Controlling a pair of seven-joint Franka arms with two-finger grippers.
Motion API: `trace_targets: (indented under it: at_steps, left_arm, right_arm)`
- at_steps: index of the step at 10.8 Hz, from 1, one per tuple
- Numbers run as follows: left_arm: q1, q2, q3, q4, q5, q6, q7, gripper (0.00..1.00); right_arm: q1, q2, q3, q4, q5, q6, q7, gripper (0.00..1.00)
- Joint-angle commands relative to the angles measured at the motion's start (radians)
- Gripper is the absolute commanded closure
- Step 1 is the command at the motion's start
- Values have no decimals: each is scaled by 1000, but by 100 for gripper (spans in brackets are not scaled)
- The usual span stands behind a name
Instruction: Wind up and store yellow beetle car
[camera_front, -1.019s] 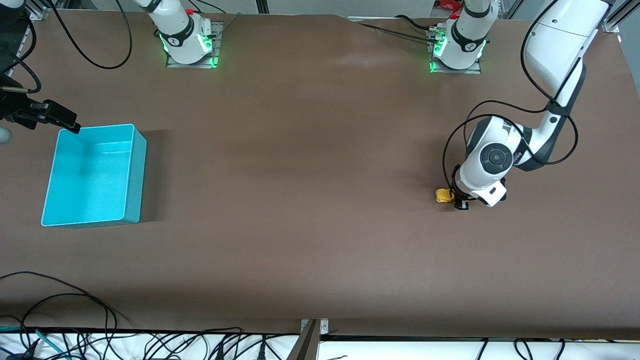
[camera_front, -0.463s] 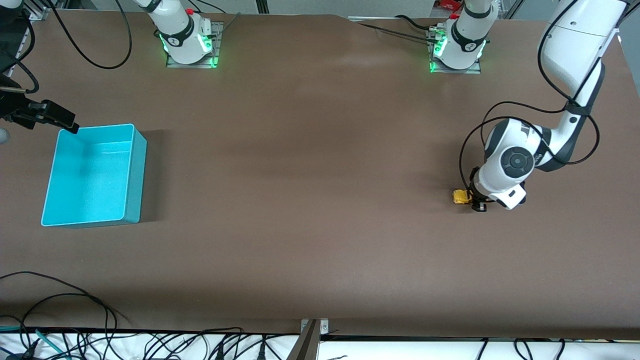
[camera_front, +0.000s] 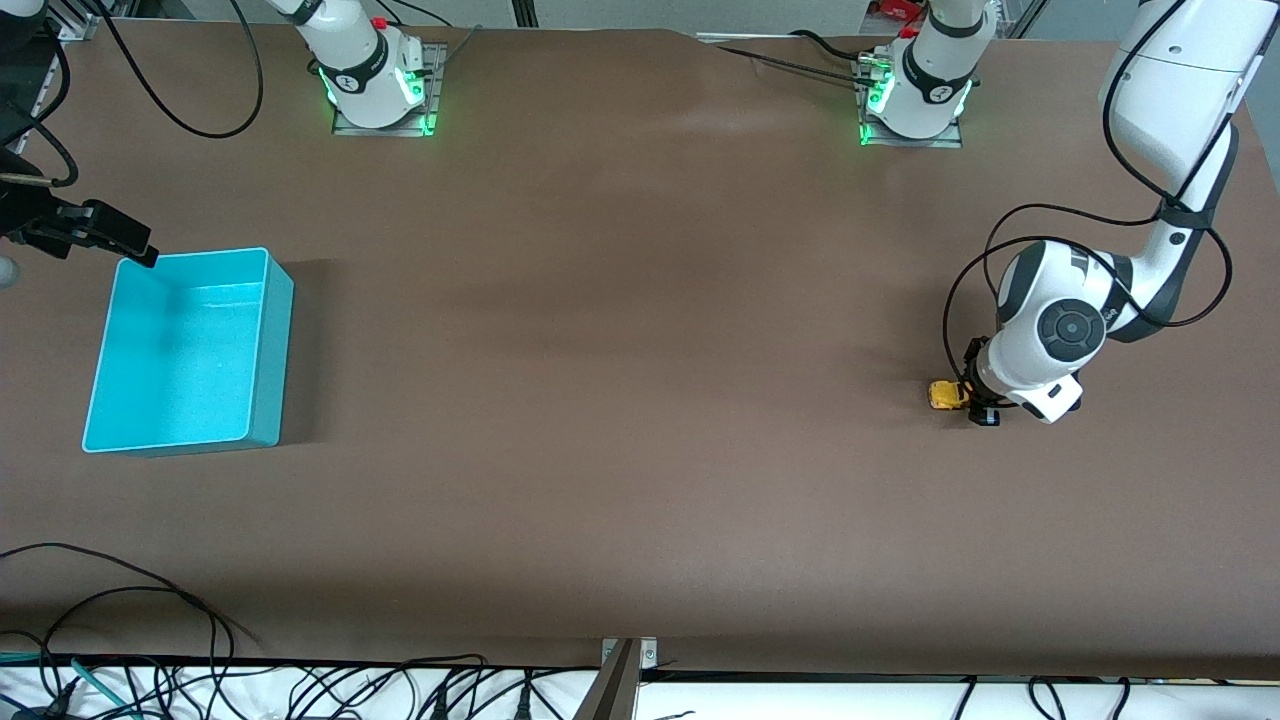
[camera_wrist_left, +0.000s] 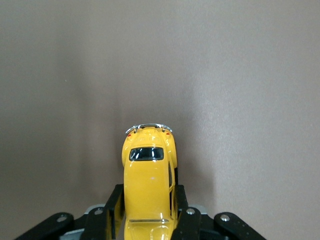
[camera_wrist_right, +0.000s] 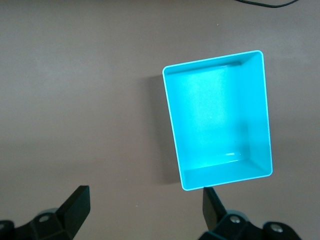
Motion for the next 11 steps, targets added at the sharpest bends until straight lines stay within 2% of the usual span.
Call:
trace_targets:
  at_steps: [1, 10, 11]
  left_arm:
    - [17, 124, 27, 79, 54, 49, 7, 100]
    - [23, 135, 38, 86, 83, 49, -1, 100]
    - [23, 132, 38, 86, 83, 49, -4, 84]
  right_arm:
    - [-4, 2, 0, 18, 11, -17, -11, 0]
    - [-2, 2, 0, 18, 11, -17, -10, 0]
    - [-2, 2, 0, 18, 11, -17, -10, 0]
